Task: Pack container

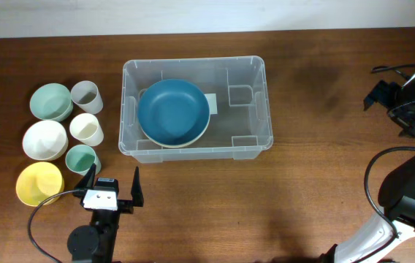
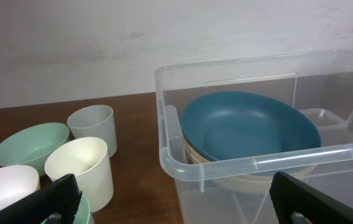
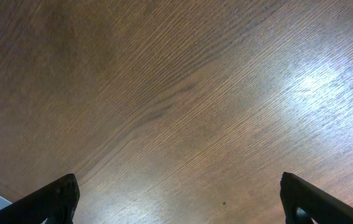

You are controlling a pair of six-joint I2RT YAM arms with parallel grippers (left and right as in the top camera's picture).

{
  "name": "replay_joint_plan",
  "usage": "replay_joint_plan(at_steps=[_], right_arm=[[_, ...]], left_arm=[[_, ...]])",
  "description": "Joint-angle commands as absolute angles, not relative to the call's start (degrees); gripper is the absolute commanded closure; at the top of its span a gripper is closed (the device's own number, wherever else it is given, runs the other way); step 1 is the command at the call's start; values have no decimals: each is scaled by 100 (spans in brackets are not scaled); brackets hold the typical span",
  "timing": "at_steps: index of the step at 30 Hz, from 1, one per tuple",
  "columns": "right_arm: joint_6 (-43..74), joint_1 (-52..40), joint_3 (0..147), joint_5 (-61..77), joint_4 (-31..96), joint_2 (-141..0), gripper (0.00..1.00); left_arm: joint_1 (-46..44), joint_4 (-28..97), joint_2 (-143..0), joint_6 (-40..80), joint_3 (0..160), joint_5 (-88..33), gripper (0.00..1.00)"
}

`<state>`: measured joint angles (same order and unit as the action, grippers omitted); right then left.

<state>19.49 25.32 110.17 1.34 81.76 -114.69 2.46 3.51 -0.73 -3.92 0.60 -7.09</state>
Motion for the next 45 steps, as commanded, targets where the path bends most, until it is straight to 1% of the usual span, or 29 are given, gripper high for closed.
replay_joint_plan(at_steps=[1,7,11,16,19,23,28,31,35,36,38,42,45], right_arm=[[1999,2515,10971,84,8156,-11469,1],[1999,2515,10971,84,8156,-11469,1],[1999,2515,10971,84,8156,-11469,1],[1999,2515,10971,84,8154,-11469,1],[1999,2515,10971,84,8156,-11469,1],[1999,2515,10971,84,8156,-11469,1],[1999,2515,10971,84,8156,-11469,1],[1999,2515,10971,84,8156,-11469,1],[1999,2515,10971,84,8156,-11469,1],[1999,2515,10971,84,8156,-11469,1],[1999,2515,10971,84,8156,-11469,1],[1999,2515,10971,84,8156,-11469,1],[1999,2515,10971,84,8156,-11469,1]], left_arm=[[290,392,-51,-484,54,-755,1],[290,366,-51,-484,54,-731,1],[290,60,-51,-482,54,-744,1],[290,-836,-51,-482,123,-1426,1],[307,-871,-102,-484,401,-1170,1],[410,-110,-567,-486,1291,-819,1],[602,1367,-2134,-854,3288,-777,1],[633,2480,-3428,-1275,4818,-1446,1],[633,3332,-4790,-1380,6224,-3000,1],[633,3474,-5063,-1380,6455,-3063,1],[646,3645,-5439,-1310,6757,-2694,1],[851,4383,-5946,904,7227,-403,1],[1328,4993,-6031,2115,7279,550,0]])
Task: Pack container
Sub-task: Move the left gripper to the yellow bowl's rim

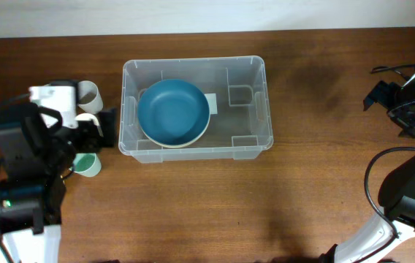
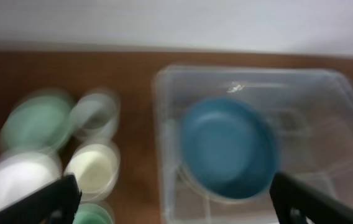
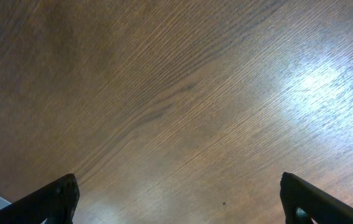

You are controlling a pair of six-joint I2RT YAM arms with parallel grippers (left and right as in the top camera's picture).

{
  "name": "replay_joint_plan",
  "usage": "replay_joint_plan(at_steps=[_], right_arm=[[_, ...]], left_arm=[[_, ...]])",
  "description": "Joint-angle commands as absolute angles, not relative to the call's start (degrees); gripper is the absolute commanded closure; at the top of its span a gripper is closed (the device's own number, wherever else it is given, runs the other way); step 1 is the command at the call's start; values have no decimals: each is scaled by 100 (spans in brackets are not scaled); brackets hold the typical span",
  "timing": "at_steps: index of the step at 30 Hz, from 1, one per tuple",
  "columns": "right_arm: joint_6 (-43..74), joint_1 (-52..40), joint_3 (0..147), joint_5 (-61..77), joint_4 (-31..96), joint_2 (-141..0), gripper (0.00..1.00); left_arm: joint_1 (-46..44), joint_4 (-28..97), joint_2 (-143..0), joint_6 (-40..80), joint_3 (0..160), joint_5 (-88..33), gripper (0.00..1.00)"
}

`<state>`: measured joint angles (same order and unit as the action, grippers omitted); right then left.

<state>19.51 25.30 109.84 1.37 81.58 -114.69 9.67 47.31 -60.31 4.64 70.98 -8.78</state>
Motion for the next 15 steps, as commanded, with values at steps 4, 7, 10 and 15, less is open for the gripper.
replay_joint_plan(at_steps=[4,7,10,15], right_arm=[[1999,2515,10971,84,8156,-11469,1],[1999,2515,10971,84,8156,-11469,1],[1999,2515,10971,84,8156,-11469,1],[1999,2515,10971,84,8156,-11469,1]], left_arm=[[2185,5537,-5977,2657,7279,775,1],[2672,5725,-5988,2652,7279,760,1],[2978,6082,-6040,2655,7279,784,0],[3566,6265,-6158,3004,7210,823,1]])
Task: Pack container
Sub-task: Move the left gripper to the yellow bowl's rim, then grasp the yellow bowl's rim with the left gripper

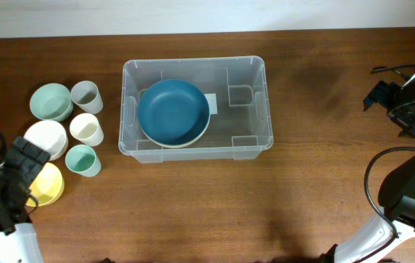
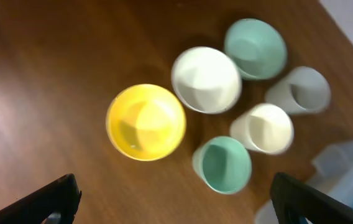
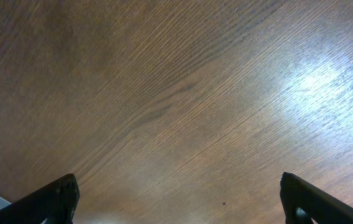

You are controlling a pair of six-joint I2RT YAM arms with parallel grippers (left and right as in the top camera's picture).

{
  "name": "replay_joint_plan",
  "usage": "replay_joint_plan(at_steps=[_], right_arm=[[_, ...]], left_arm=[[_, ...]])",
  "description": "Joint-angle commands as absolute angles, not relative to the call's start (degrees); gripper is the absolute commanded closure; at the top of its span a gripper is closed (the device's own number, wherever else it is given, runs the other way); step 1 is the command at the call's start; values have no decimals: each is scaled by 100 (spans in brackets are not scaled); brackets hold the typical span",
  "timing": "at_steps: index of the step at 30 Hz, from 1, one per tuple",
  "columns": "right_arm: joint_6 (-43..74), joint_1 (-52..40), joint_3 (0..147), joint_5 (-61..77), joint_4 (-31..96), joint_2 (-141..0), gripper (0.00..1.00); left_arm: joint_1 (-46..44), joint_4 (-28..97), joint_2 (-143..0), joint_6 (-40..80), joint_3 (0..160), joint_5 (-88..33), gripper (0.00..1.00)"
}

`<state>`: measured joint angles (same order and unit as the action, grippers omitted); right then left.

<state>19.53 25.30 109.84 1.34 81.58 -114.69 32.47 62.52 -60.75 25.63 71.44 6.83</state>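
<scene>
The clear plastic container stands mid-table with a blue bowl stacked on a cream bowl inside it. Left of it sit a green bowl, white bowl, yellow bowl, grey cup, cream cup and teal cup. My left gripper hangs open and empty high above the table, on the near side of the yellow bowl. My right gripper is open over bare wood at the far right.
The left arm covers part of the yellow bowl in the overhead view. The right arm and its cables sit at the table's right edge. A corner of the container shows in the left wrist view.
My left arm has moved from over the cups beside the container's left wall to the front left corner, now looking down on the bowls and cups. Nothing was taken.
First my left gripper sat low near the front edge, open, facing the container. Then it was raised over the cups by the container's left wall. Now it is above the yellow bowl's near side. The right arm stayed put and no dish moved.
</scene>
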Motion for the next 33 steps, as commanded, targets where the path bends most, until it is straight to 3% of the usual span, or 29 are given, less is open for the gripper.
replay_joint_plan(at_steps=[1,7,28,33], right_arm=[[1999,2515,10971,84,8156,-11469,1],[1999,2515,10971,84,8156,-11469,1],[1999,2515,10971,84,8156,-11469,1],[1999,2515,10971,84,8156,-11469,1]], left_arm=[[3710,6265,-6191,3205,7183,808,0],[4381,6351,-6573,3835,7094,141,1],[4379,6530,-9485,3404,7041,-327,1],[4379,6375,-9850,3406,7030,-318,5]])
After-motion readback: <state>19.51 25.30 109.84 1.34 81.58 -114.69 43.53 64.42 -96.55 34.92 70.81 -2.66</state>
